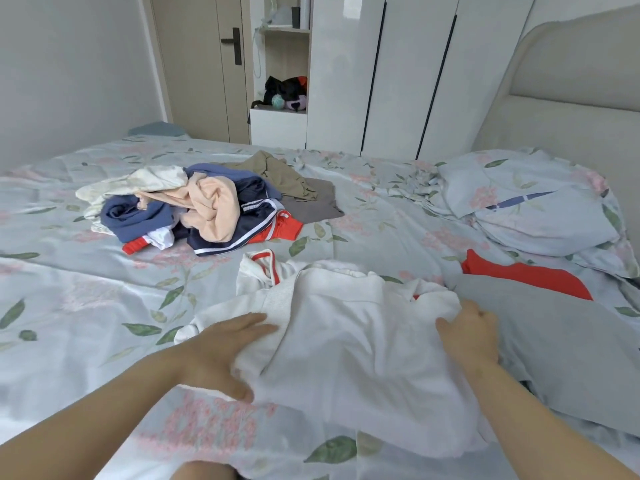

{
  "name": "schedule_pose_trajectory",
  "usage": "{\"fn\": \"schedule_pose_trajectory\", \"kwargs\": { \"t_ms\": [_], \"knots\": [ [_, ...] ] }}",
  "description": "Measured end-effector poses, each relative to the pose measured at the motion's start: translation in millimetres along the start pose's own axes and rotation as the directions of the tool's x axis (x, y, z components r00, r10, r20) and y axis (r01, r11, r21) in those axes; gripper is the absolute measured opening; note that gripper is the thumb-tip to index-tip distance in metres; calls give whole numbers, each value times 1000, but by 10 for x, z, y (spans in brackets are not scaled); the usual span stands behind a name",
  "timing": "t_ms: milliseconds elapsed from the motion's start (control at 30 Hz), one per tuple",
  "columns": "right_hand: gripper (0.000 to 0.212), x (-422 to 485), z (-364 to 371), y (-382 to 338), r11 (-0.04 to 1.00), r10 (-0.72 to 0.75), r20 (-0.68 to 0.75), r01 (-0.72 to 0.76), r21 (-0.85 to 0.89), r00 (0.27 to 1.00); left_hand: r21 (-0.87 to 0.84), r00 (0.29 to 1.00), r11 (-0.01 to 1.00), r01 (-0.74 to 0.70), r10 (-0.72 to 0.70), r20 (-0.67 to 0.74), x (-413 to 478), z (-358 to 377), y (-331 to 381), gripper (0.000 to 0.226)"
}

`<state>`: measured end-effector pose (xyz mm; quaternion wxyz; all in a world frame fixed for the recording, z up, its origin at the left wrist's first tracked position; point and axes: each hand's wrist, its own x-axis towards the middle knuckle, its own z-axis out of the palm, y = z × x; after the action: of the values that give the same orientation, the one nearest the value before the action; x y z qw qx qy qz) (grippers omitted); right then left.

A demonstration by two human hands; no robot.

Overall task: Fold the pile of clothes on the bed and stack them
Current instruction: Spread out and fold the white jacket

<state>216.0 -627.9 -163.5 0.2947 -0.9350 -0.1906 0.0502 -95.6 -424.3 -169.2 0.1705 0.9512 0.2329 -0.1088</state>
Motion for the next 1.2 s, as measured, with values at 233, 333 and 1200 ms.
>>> {"fn": "schedule_pose_trajectory", "kwargs": {
  "t_ms": [233,333,1200],
  "knots": [
    [35,191,137,81,996,86,-7,-86,-26,996,-141,978,987,78,-103,-179,159,-348,-214,18],
    [20,239,105,81,1000,4,-100,-3,4,995,31,877,971,235,-198,-438,281,-626,-245,12],
    [35,53,290,-136,922,-119,-71,84,-379,990,-770,586,453,449,-800,-130,682,-71,-272,65]
  ]
}}
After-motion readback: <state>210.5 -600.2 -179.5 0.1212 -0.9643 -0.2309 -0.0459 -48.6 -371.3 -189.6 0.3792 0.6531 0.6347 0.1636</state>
